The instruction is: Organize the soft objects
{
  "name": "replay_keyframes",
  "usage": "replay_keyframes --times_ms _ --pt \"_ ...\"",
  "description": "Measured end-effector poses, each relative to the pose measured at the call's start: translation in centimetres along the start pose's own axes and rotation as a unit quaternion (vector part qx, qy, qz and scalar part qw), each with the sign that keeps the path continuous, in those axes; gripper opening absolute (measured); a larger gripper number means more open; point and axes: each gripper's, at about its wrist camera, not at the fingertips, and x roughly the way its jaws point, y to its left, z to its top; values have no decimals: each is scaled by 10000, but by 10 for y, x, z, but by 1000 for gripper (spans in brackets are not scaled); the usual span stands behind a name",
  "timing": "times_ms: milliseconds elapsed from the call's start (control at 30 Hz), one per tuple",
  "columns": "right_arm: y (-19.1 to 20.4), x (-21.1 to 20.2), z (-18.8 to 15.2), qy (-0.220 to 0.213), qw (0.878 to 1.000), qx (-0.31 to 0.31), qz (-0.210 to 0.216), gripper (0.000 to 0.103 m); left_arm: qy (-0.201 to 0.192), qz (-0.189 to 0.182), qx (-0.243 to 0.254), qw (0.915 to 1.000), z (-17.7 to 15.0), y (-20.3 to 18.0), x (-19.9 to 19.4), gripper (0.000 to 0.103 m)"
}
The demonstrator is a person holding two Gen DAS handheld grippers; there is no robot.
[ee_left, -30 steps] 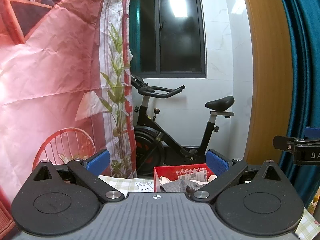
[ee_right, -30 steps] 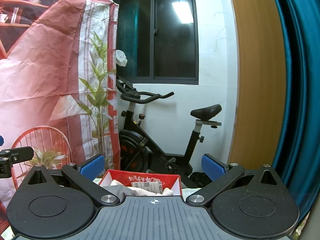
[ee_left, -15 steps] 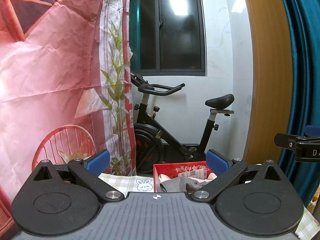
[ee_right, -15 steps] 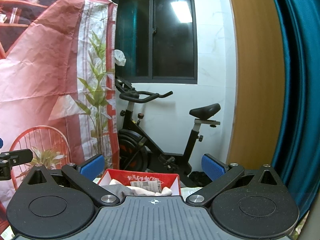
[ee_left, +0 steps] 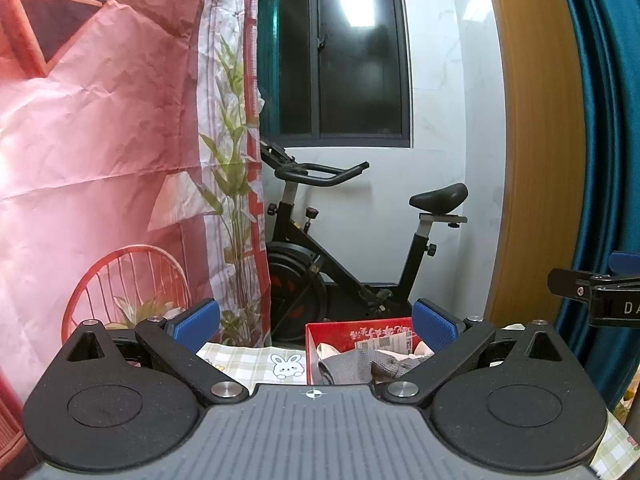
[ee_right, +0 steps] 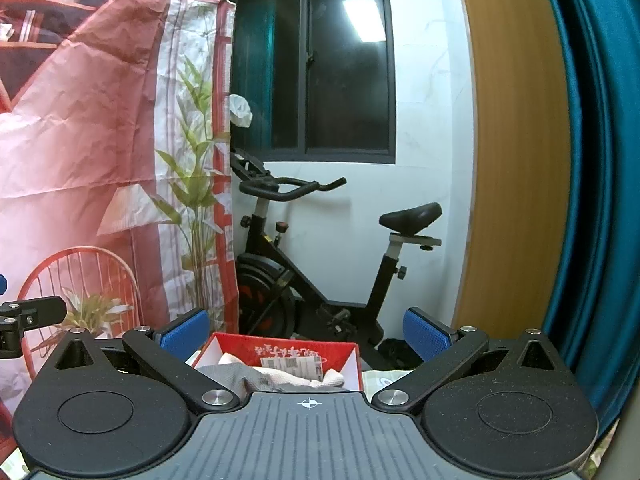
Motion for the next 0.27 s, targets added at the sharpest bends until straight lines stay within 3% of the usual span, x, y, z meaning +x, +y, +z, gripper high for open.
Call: replay_keyframes --times_ms 267 --pt "0 0 1 -4 10000 -3 2 103 20 -21 -37 10000 -1 1 1 103"
